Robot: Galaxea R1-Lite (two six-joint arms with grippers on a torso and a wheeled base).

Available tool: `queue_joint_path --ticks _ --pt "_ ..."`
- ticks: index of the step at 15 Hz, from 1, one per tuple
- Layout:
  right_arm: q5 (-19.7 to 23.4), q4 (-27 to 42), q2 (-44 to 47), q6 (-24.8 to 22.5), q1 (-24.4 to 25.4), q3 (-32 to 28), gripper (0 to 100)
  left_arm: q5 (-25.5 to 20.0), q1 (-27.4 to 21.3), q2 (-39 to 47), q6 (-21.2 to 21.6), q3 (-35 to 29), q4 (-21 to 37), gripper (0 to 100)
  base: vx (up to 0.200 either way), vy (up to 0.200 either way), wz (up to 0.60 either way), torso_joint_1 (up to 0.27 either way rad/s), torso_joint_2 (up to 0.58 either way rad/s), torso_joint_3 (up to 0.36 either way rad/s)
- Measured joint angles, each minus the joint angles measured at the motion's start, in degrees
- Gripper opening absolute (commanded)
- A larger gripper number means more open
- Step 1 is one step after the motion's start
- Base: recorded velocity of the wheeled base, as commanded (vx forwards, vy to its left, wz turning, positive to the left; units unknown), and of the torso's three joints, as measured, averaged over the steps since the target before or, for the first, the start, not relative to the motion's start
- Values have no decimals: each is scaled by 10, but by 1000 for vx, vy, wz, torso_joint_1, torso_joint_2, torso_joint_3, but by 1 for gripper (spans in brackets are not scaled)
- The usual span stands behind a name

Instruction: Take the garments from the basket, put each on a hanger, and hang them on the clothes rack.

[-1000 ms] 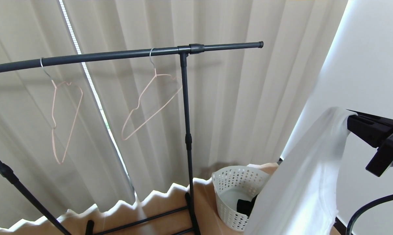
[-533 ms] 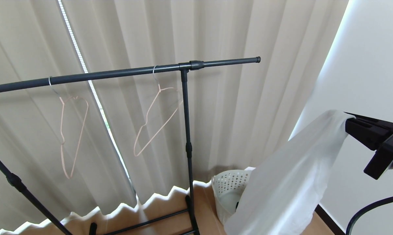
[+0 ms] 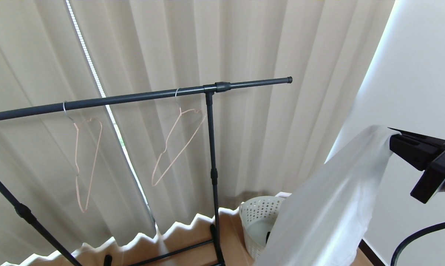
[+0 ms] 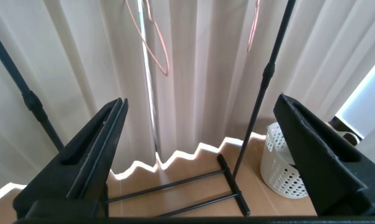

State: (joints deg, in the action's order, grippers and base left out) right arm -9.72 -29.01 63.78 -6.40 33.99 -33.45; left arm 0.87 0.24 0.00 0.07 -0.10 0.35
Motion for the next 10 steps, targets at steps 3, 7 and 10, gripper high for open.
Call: queue_joint_path --ticks 3,7,10 --pt "0 0 0 0 0 0 0 0 0 0 0 0 0 100 0 0 0 167 -344 -185" --pt "0 0 0 0 0 0 0 0 0 0 0 0 0 100 0 0 0 150 -309 -166" --pt "0 0 0 -1 0 0 0 1 0 0 0 0 0 100 0 0 0 0 0 0"
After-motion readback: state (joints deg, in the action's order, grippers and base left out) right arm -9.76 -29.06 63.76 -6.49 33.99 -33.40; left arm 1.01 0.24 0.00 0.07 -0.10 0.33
